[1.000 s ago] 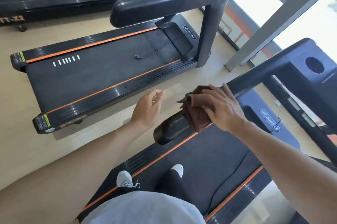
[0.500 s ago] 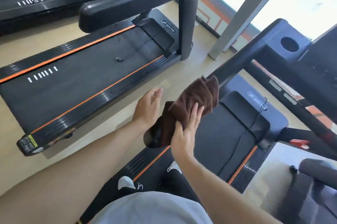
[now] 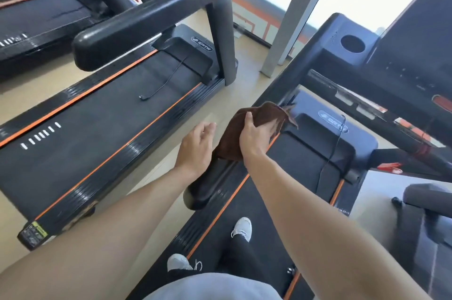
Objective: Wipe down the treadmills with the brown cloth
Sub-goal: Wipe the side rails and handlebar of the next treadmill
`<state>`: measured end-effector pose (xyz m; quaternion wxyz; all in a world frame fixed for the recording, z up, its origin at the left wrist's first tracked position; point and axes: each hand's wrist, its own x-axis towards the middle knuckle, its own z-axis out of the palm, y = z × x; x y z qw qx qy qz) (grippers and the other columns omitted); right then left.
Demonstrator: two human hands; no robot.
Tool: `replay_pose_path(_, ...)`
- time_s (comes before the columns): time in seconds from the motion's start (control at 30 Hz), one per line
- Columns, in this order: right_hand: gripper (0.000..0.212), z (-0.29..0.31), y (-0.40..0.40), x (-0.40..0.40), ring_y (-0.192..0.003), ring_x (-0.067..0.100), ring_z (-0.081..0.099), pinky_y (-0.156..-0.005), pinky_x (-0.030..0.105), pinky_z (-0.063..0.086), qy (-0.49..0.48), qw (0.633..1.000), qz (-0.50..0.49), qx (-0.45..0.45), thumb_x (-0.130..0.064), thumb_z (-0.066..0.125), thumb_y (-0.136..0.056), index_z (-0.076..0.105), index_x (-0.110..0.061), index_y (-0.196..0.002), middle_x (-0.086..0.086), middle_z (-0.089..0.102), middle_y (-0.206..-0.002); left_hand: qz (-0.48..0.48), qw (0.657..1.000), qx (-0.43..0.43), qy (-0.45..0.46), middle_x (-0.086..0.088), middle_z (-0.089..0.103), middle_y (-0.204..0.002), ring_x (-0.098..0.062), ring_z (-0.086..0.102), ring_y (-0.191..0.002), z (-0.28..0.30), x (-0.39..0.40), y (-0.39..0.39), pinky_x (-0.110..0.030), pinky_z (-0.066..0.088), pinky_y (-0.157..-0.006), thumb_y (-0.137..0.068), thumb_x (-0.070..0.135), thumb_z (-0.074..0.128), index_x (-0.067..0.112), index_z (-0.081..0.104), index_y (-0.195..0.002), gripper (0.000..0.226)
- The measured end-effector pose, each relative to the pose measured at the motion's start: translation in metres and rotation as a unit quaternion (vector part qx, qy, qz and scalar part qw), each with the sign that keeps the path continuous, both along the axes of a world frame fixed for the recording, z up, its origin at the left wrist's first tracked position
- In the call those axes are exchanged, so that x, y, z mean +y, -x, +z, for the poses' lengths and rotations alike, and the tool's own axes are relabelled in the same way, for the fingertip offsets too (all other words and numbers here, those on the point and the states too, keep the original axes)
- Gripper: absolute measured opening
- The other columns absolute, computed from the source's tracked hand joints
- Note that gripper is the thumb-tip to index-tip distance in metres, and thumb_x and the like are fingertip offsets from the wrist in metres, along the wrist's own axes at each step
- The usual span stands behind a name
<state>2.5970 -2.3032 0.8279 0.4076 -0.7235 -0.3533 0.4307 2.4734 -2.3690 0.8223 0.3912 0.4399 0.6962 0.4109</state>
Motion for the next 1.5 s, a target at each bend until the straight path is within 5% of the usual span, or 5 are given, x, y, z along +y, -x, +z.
replay_pose_path(0.27, 0.062, -0.027, 0.047, -0.119, -0.12, 0.017, 0.06, -0.108, 0.039, 0.047, 0.115, 0.982, -0.042, 0.144, -0.071, 0.07, -0.078, 0.039, -0.054, -0.13, -0.011, 0.062, -0.128, 0.007, 1.0, -0.001, 0.023, 0.005, 0.072, -0.118, -0.017, 0.064, -0.115, -0.007, 0.005, 0.012, -0.043, 0.047, -0.106, -0.102, 0.057, 0.037, 0.022, 0.069, -0.118, 0.05)
replay_pose_path(0.57, 0.078, -0.02, 0.039, -0.095, -0.151, 0.012, 0.028, -0.124, 0.041, 0.028, -0.024, 0.999, 0.023, 0.01, -0.039, 0.066, -0.096, 0.021, -0.035, -0.16, -0.012, 0.024, -0.166, -0.024, 0.999, -0.024, -0.005, 0.007, 0.072, -0.118, -0.015, 0.064, -0.118, 0.021, 0.044, -0.005, -0.045, 0.047, -0.109, -0.087, 0.073, 0.033, 0.027, 0.068, -0.11, 0.062)
replay_pose_path(0.87, 0.072, 0.012, -0.039, 0.115, -0.156, 0.037, -0.021, -0.127, 0.052, -0.011, -0.034, 0.874, 0.235, -0.425, -0.033, 0.046, -0.096, 0.025, -0.017, -0.162, 0.004, 0.006, -0.173, -0.03, 0.999, -0.009, -0.03, 0.013, 0.066, -0.115, -0.009, 0.058, -0.114, 0.041, 0.11, -0.057, -0.027, 0.041, -0.093, -0.108, 0.043, 0.042, 0.029, 0.063, -0.115, 0.026)
replay_pose_path(1.27, 0.066, 0.061, -0.19, 0.398, -0.157, 0.034, -0.018, -0.125, 0.048, -0.015, -0.029, 0.801, 0.299, -0.518, -0.038, 0.041, -0.102, 0.024, -0.021, -0.164, 0.002, -0.002, -0.174, -0.153, 0.966, 0.21, 0.021, -0.001, 0.04, -0.158, -0.025, 0.039, -0.143, 0.051, 0.349, -0.191, -0.041, 0.034, -0.115, -0.107, 0.049, 0.034, 0.023, 0.034, -0.157, 0.056)
replay_pose_path(1.5, 0.049, 0.087, -0.244, 0.523, -0.129, 0.035, 0.051, -0.115, 0.048, 0.037, 0.002, 0.85, 0.258, -0.46, -0.038, 0.043, -0.096, 0.056, -0.02, -0.14, 0.013, 0.06, -0.136, -0.141, 0.948, 0.258, 0.118, -0.003, 0.047, -0.154, -0.031, 0.047, -0.136, 0.054, 0.431, -0.24, -0.045, 0.037, -0.107, -0.103, 0.066, 0.021, 0.029, 0.028, -0.159, 0.067)
